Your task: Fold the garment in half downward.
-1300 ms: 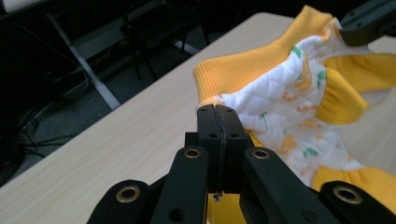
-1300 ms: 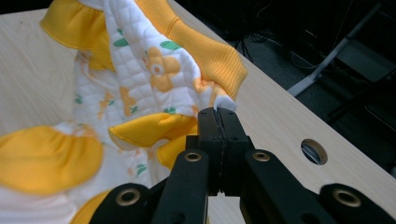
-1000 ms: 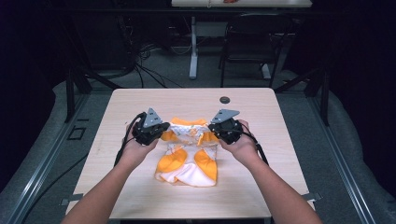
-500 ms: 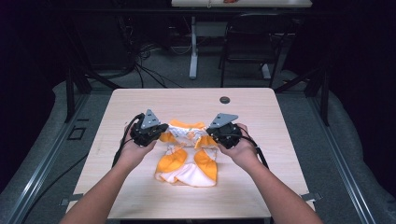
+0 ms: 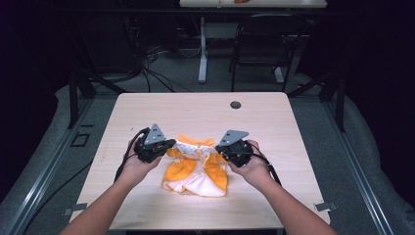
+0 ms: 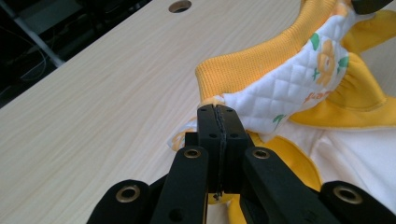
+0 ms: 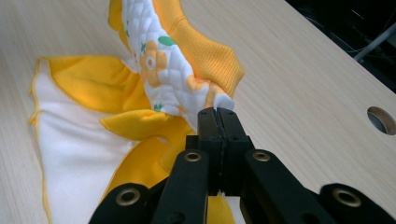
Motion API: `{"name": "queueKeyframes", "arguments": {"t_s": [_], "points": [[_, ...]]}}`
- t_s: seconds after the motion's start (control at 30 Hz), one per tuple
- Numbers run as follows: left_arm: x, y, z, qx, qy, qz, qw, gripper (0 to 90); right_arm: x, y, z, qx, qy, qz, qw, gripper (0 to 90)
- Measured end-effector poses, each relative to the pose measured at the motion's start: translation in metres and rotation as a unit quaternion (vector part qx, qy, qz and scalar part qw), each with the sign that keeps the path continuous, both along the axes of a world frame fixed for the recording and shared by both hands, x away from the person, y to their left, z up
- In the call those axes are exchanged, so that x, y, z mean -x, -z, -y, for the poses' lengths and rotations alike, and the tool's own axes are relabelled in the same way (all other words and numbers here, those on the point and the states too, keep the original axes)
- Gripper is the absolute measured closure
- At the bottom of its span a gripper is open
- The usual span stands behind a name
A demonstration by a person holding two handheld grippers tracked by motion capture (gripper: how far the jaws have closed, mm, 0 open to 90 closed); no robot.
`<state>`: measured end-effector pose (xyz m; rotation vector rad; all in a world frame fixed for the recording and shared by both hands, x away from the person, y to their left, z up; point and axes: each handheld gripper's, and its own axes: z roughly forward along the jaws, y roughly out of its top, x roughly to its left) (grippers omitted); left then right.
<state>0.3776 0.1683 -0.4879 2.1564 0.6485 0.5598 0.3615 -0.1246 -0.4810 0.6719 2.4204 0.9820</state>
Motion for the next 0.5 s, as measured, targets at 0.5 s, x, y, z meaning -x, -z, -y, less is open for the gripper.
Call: {"name": "queueKeyframes", "arguments": {"t_s": [0.5], "points": [[0.02,0.031,-0.007,0.012,0.009,-0.026,0.9995,89.9,0.022,0.023,-0.005,0.0,-0.013,-0.011,0.9999,89.5]]}}
